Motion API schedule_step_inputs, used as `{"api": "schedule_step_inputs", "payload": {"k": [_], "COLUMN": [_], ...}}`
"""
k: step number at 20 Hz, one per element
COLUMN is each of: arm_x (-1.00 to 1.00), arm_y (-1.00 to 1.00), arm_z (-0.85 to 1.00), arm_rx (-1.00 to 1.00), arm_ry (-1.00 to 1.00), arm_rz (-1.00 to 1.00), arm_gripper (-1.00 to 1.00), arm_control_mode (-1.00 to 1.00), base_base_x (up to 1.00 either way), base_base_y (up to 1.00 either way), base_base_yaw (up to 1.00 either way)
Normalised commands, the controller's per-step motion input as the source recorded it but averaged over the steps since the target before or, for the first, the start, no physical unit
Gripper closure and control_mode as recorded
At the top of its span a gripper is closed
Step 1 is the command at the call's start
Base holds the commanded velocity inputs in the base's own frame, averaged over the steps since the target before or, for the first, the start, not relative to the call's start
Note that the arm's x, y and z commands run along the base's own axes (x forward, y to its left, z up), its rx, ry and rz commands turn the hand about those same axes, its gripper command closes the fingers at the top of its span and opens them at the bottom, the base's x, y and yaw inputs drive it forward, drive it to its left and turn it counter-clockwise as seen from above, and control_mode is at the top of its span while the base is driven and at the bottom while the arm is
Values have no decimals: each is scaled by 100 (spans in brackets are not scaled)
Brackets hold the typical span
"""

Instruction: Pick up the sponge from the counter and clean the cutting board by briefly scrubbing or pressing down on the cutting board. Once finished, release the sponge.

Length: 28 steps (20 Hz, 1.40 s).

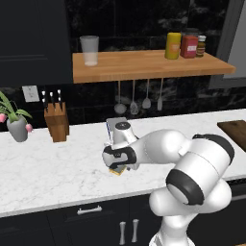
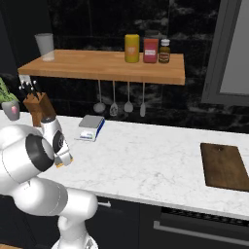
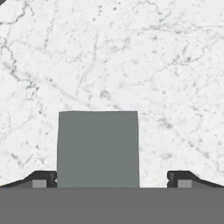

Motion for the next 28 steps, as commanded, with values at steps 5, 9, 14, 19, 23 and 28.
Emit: {"api": "schedule_step_inputs", "payload": {"k": [5,9,14,19,23,28], "arm_x": [2,4,5,0,1,0], "arm_y": [3,6,2,0,0,0], "arm_z": [-2,0,-1,-19,-26,-6], "arm_rx": [0,0,0,0,0,0], "arm_ry": [0,0,0,0,0,0], "arm_rz": [0,0,0,0,0,0], "arm_gripper": [-100,-100,-100,-100,-100,-100], "arm_control_mode": [-100,-100,-100,-100,-100,-100], "base_base_x": [0,0,0,0,0,0], "base_base_y": [0,0,0,0,0,0], "base_base_yaw": [0,0,0,0,0,0]}}
